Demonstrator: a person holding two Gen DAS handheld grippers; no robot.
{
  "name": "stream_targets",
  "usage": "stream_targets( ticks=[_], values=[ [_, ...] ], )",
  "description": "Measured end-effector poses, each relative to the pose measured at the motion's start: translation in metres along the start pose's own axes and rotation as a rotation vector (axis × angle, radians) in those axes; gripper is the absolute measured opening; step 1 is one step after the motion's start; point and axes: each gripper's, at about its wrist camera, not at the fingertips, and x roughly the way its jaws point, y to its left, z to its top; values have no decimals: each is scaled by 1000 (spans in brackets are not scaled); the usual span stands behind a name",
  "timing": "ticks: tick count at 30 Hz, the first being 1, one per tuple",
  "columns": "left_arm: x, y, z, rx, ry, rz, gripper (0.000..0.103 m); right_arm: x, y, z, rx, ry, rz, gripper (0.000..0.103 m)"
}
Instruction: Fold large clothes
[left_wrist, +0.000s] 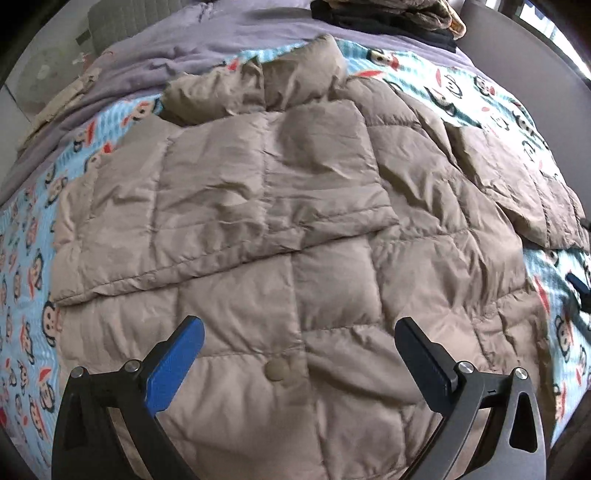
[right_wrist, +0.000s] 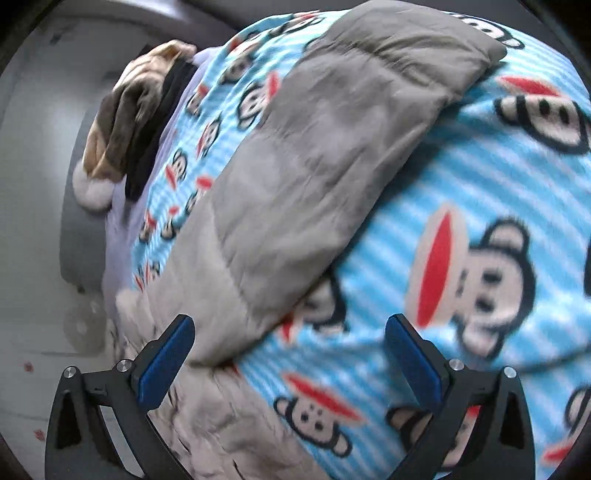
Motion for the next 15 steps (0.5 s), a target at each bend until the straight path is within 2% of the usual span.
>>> stream_targets(
  ticks=[3, 7, 12, 14, 15],
  values=[
    [-2, -8, 1, 1, -4, -5, 103, 2, -11, 26, 61, -40, 45, 103],
    [-7, -17, 4, -3, -16, -7, 103, 10, -30, 62, 208, -73, 169, 103],
    [-14, -24, 16, -34, -48, -15, 103, 22, -49, 87, 378, -83, 309, 102],
    [-17, -25, 22, -43, -69, -16, 103, 31, -56, 93, 480, -66, 375, 94],
    [-18, -25, 26, -47, -79, -15, 103, 35, -58, 95, 505, -52, 385, 70]
  ],
)
